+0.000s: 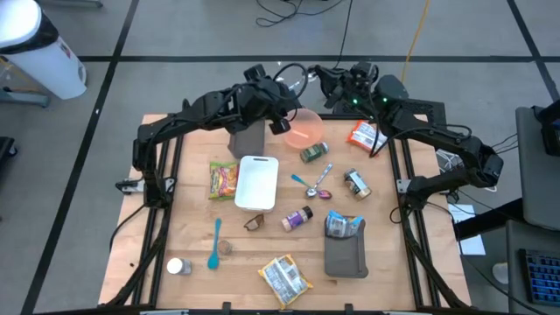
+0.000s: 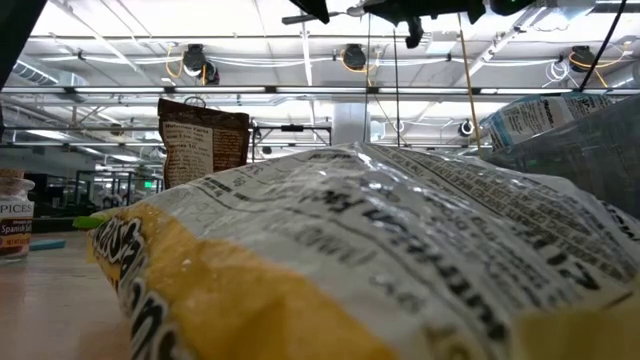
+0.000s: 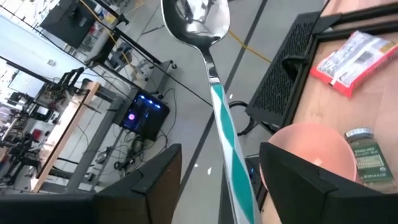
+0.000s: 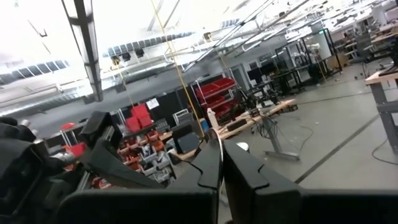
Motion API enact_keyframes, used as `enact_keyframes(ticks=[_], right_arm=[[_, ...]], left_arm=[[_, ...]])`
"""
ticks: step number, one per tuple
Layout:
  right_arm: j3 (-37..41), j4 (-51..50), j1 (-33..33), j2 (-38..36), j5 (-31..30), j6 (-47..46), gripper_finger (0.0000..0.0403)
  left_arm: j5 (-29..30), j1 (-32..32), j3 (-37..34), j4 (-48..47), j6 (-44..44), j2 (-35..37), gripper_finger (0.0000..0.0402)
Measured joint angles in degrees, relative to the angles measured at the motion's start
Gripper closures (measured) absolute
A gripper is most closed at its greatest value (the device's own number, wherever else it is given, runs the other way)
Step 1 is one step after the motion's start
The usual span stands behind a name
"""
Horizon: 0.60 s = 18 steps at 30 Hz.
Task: Pick & Place Food Item
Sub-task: Put the left blue pattern spoon into the top black transparent bin
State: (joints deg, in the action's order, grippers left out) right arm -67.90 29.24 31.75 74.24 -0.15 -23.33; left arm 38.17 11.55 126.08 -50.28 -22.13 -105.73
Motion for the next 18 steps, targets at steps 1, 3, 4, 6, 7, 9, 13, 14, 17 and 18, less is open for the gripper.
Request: enact_keyframes(ticks=[1,3,4,6,7,9,13,14,17,18], right_arm=[[0.00,0.04,0.00,-0.02,0.02,0.00,0.0402],[0.00,-0.05,0.00,-0.03,0.09,0.00,0.0402],[0.00,-0.11,0.00,-0.03,0.10,0.00,0.0402],[0.00,0.08,0.00,-0.03,0.11,0.00,0.0402],[0.00,0.15,0.00,-0.03,0.11,-0.02,0.0402],[0.00,0.17,0.00,-0.03,0.11,-0.17,0.0402],[0.00,0.27,0.00,-0.03,0.12,-1.44,0.0402],[0.00,0.35,0.00,-0.03,0.17,-1.35,0.0402],[0.00,0.71,-0.34,-0.03,0.18,-1.08,0.0402],[0.00,0.89,-0.43,-0.03,0.16,-0.99,0.0402]], left_arm=[[0.01,0.03,0.00,0.50,0.06,0.00,0.0197],[0.00,0.04,0.00,1.04,0.11,0.02,0.0220],[0.00,0.04,0.00,0.97,0.11,0.02,0.0231],[-0.02,0.04,0.00,0.94,0.11,0.02,0.0254],[-0.06,0.04,0.00,0.94,0.11,0.02,0.0264],[-0.15,0.03,0.00,0.92,0.16,0.02,0.0282],[-0.46,0.04,0.00,0.91,0.36,0.02,0.0301],[-0.63,0.04,0.00,0.91,0.37,0.05,0.0301],[-0.61,0.04,0.00,0.85,0.40,0.05,0.0302],[-0.61,0.04,0.00,0.83,0.40,0.05,0.0302]])
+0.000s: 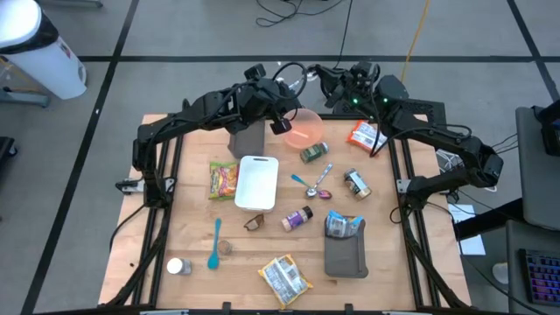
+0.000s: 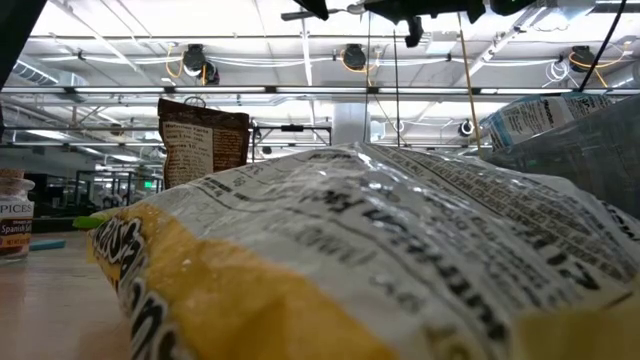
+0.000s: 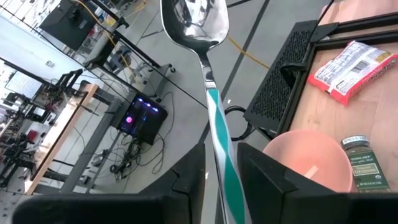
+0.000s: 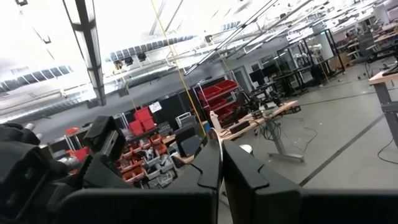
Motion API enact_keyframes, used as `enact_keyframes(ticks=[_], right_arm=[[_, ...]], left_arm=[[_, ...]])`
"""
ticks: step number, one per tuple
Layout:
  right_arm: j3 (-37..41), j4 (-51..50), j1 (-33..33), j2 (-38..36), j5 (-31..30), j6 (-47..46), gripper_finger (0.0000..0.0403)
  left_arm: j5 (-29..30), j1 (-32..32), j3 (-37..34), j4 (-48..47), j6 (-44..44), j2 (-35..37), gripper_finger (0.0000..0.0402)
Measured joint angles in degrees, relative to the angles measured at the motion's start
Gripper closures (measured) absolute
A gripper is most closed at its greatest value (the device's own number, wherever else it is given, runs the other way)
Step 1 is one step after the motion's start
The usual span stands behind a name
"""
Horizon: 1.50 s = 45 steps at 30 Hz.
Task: Pick & Place Food Item
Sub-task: Put the left blue pattern spoon into the top black transparent bin
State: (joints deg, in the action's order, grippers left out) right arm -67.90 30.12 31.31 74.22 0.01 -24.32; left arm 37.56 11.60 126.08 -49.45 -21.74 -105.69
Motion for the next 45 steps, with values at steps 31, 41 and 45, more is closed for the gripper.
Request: enact_keyframes(ticks=[31,41,45], right_arm=[[0.00,0.42,-1.47,-0.04,0.02,1.23,0.0403],[0.00,0.63,-1.45,-0.09,0.34,1.20,0.0379],[0.02,1.67,-1.45,-0.09,0.90,2.44,0.0346]], left_arm=[[-0.16,0.31,0.00,-0.14,5.26,0.11,0.0368],[-2.49,0.33,0.00,-0.17,8.45,0.11,0.0368],[-5.09,0.33,-0.02,0.02,9.70,0.11,0.0368]])
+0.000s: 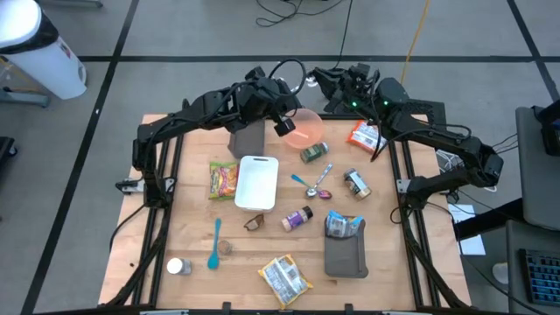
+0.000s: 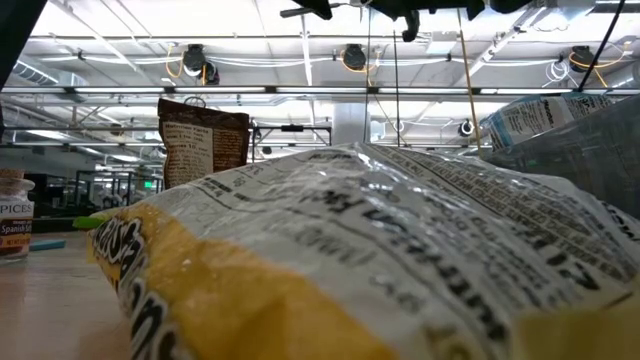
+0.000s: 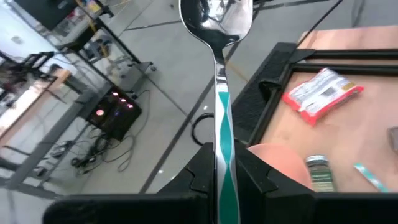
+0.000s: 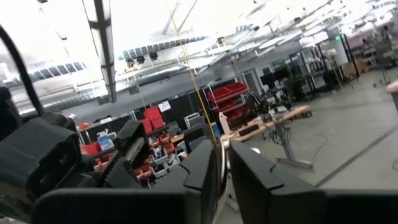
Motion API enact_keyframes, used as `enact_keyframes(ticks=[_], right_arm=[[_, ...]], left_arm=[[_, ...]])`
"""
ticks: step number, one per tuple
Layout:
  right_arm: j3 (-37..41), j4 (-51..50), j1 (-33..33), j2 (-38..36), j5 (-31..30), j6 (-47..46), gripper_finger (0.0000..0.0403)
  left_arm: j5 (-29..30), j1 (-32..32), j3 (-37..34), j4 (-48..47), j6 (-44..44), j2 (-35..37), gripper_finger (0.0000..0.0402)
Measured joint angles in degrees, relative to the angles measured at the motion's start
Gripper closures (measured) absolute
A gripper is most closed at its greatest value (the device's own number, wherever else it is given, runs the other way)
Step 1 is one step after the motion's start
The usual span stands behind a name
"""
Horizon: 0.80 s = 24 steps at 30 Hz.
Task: Pick & Place Food Item
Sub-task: Put the left blue pattern spoon into the top black transparent bin
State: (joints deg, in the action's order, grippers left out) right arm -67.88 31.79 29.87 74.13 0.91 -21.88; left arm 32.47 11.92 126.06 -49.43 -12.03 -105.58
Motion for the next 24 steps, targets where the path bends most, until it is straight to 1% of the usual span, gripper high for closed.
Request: enact_keyframes(ticks=[3,7,11,14,18,21,24], right_arm=[[0.00,1.64,0.24,0.00,0.08,0.96,0.0318],[0.00,3.63,1.42,-0.24,2.30,1.45,0.0284],[0.00,3.41,3.53,-1.69,2.30,2.32,0.0262],[0.00,2.32,5.74,-3.39,2.33,3.14,0.0254],[0.00,-1.54,8.59,-6.83,3.03,3.15,0.0253],[0.00,-5.07,10.58,-9.32,7.11,3.84,0.0257],[0.00,-9.05,11.87,-11.68,10.92,4.59,0.0258]], left_arm=[[-0.60,0.03,0.00,0.00,1.15,0.00,0.0368],[-1.29,0.07,0.00,-0.45,2.84,0.03,0.0368],[-2.27,0.97,0.00,-3.51,6.58,1.15,0.0368],[-4.21,3.04,-0.02,-7.78,12.52,2.71,0.0368],[-8.56,7.73,0.00,-16.45,25.24,3.93,0.0368],[-11.08,11.39,-0.02,-22.79,32.87,3.83,0.0368],[-11.46,13.72,0.00,-25.46,37.37,3.00,0.0368]])
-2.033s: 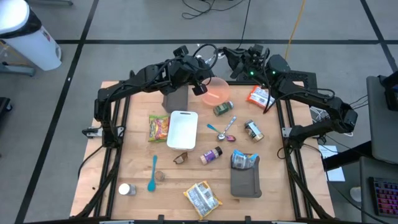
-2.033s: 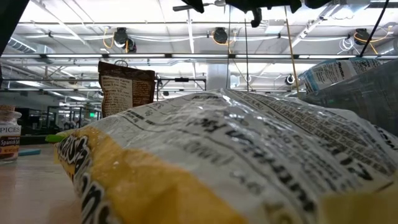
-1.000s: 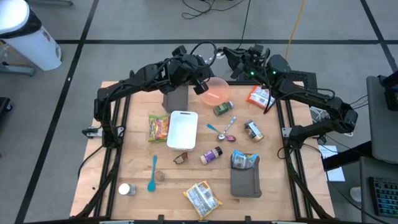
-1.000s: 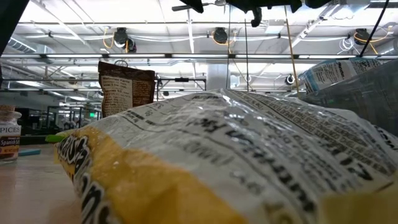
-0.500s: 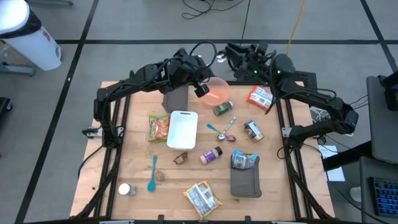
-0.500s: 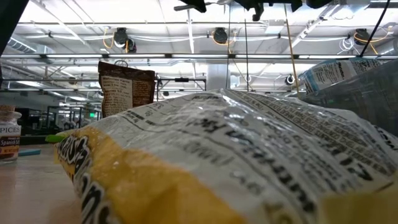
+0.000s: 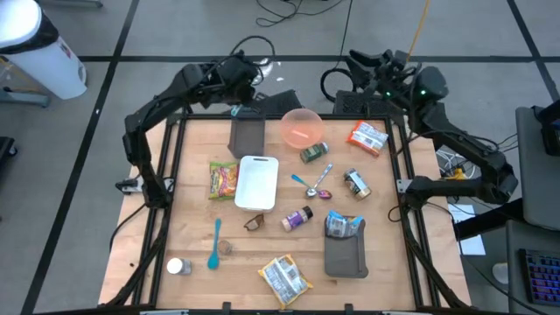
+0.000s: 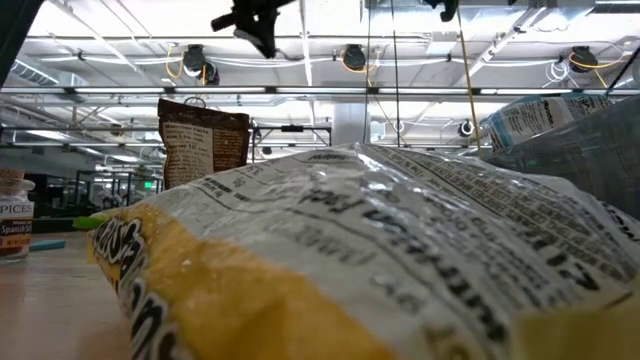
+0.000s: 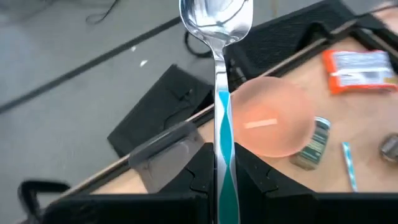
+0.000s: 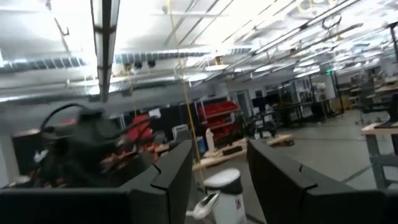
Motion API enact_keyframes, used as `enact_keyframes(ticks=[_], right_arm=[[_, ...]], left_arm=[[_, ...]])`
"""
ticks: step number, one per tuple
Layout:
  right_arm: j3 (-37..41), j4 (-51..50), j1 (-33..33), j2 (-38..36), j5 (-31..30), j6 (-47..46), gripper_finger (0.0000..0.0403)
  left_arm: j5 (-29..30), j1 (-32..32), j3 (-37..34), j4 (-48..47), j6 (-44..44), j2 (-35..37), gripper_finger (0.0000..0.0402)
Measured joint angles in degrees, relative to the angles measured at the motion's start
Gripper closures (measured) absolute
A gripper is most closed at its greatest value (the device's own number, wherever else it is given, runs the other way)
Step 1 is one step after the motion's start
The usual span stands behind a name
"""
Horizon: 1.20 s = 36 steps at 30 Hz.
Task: Pick & Place Food Item
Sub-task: Put the left blue pattern spoon into the top black transparent bin
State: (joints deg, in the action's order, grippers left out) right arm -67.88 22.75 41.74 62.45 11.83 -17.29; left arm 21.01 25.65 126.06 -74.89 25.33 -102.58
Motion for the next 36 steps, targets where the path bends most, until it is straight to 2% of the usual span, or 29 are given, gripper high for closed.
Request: enact_keyframes(ticks=[3,8,15,20,36], right_arm=[[0.00,-4.91,0.50,-1.99,0.66,0.02,0.0256],[1.57,-10.24,0.61,-4.68,0.71,0.21,0.0254],[8.43,-10.80,0.62,-8.67,6.64,0.23,0.0258],[12.62,-10.60,0.63,-10.69,7.94,0.01,0.0258],[18.67,-10.63,0.61,-11.44,7.87,-9.06,0.0268]], left_arm=[[-0.18,1.17,-1.50,0.49,2.49,-0.77,0.0368],[-1.74,1.81,-8.59,3.52,6.99,-0.79,0.0368],[-4.31,1.66,-22.07,9.02,11.14,-0.81,0.0368],[-7.14,2.31,-29.83,13.47,11.22,-0.81,0.0368],[-11.78,9.59,-44.39,21.93,-0.94,1.09,0.0368]])
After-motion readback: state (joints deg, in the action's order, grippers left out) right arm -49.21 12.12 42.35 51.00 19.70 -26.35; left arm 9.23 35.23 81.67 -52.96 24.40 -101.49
